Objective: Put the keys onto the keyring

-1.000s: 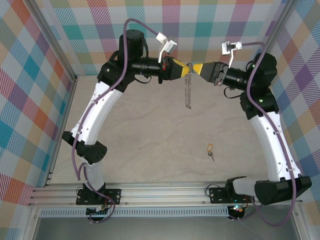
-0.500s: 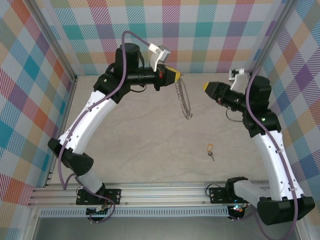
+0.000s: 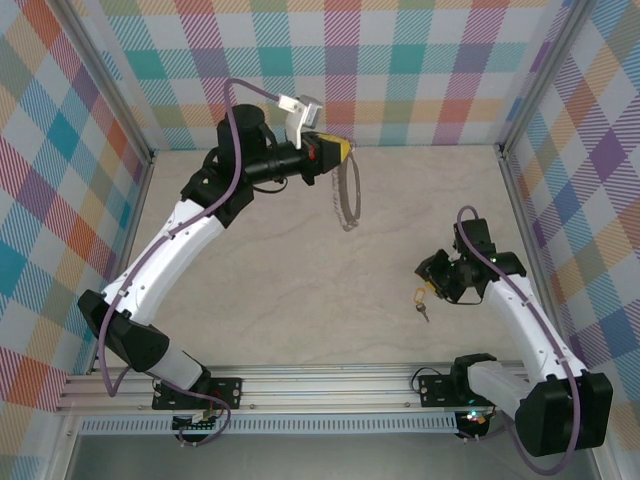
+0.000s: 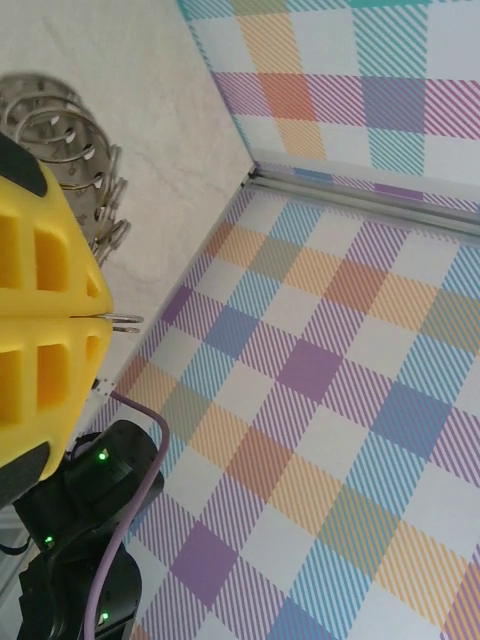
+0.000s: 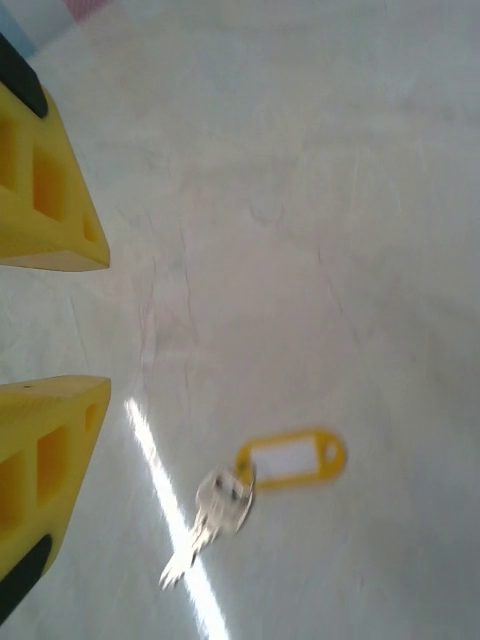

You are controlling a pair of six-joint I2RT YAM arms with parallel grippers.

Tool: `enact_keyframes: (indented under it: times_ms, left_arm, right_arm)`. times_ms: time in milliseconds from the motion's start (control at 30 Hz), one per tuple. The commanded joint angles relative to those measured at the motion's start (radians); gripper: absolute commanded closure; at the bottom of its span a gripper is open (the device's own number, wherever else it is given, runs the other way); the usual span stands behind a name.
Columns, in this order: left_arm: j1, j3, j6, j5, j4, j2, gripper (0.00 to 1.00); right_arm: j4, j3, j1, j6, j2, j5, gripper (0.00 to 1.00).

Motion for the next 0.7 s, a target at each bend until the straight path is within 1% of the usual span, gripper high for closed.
enact_keyframes:
  times_ms: [0,233,667]
  left_arm:
    - [0.01,-0.002,-0.03,0.011,0.09,-0.039,1.0]
    - [0.01,-0.023,-0.032,0.011,0.099,-0.045,1.0]
    - [0.01,-0.038,-0.038,0.023,0.116,-0.041,1.0]
  right_arm:
    - [-0.103,-0.019,0.003,0.072,0.002,0.102,0.67]
    - [-0.028,-0.084,0.002,0.116,0.104,0.085,0.67]
    - [0.077,-0.061,0.002,0.122,0.271,0.098,0.69]
